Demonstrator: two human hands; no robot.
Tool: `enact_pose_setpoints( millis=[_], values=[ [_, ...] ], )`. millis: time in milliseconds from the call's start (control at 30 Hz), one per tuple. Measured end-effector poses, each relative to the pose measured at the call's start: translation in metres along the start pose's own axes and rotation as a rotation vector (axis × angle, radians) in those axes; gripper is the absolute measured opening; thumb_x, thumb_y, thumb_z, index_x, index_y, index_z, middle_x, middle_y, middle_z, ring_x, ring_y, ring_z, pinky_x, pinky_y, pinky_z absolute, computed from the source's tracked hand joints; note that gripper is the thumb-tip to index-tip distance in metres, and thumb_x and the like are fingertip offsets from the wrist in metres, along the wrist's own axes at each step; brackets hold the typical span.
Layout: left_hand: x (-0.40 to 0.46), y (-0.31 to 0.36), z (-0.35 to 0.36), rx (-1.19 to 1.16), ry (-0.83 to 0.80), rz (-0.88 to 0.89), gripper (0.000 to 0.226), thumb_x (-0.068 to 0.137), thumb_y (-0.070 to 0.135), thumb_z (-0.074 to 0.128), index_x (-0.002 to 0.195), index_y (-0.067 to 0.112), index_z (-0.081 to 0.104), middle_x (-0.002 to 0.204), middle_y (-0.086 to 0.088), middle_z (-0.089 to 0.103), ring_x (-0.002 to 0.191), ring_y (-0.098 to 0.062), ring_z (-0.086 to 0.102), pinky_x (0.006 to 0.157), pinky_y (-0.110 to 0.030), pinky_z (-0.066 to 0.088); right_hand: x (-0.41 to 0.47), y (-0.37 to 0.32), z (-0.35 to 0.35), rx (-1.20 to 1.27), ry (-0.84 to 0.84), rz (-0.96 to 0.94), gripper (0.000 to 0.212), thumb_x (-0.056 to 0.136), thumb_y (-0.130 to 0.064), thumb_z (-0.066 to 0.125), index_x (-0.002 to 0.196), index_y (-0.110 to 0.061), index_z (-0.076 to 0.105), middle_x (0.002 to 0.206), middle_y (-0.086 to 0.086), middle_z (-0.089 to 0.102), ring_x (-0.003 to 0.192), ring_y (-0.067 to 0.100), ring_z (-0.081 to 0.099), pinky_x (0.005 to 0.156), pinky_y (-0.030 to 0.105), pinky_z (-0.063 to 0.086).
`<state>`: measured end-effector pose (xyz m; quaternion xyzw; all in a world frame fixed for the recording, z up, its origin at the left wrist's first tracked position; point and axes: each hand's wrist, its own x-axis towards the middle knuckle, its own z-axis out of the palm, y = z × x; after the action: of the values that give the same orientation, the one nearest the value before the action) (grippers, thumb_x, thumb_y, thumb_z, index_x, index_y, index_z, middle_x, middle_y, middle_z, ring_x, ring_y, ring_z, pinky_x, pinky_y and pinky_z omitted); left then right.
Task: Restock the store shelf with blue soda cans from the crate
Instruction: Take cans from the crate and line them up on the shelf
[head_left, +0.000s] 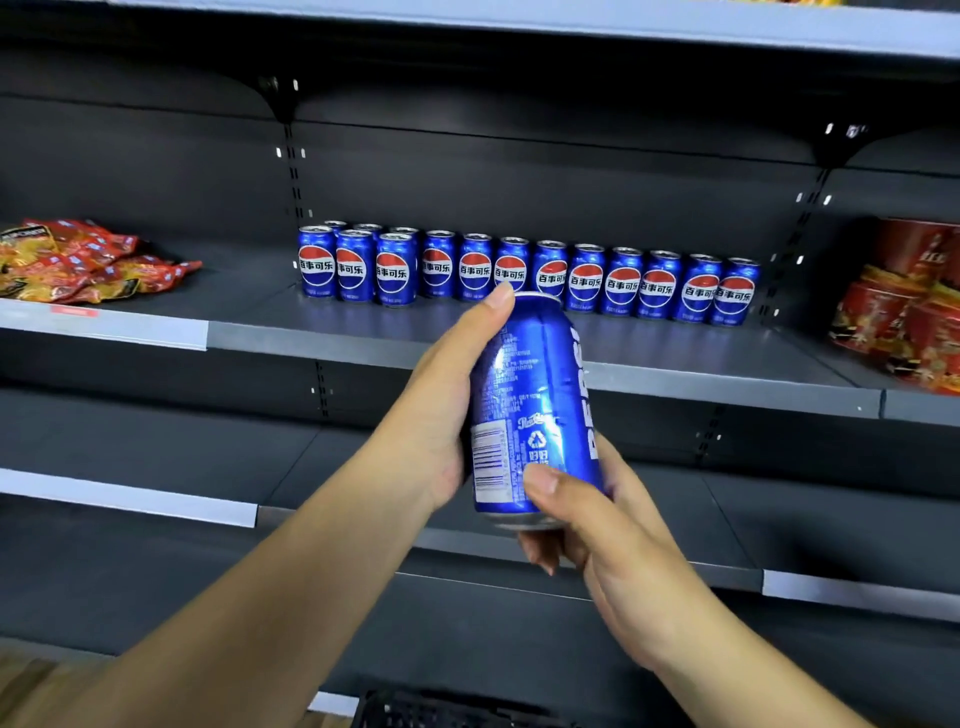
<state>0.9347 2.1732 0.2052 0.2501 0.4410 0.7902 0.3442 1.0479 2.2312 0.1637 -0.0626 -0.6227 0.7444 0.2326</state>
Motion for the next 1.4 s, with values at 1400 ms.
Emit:
enact_pose_setpoints(
  millis=[1400],
  values=[
    [-0.024,-0.007,0.011,0.031,0.003,0.102,0.048,0.062,0.054,0.069,0.087,0.012,0.069,0.083,-0.011,0.070,0.069,-0.026,0.066,0.066,-0.041,0.056,-0.014,-0.034,-0.011,-0.279,-0.150,0.104,0.073,0.051,-0.028,0.086,0.108,-0.023,0.041,0.077,-0.016,0.068,0.061,0.001,0.057,0.051,0.016,0.043]
  ],
)
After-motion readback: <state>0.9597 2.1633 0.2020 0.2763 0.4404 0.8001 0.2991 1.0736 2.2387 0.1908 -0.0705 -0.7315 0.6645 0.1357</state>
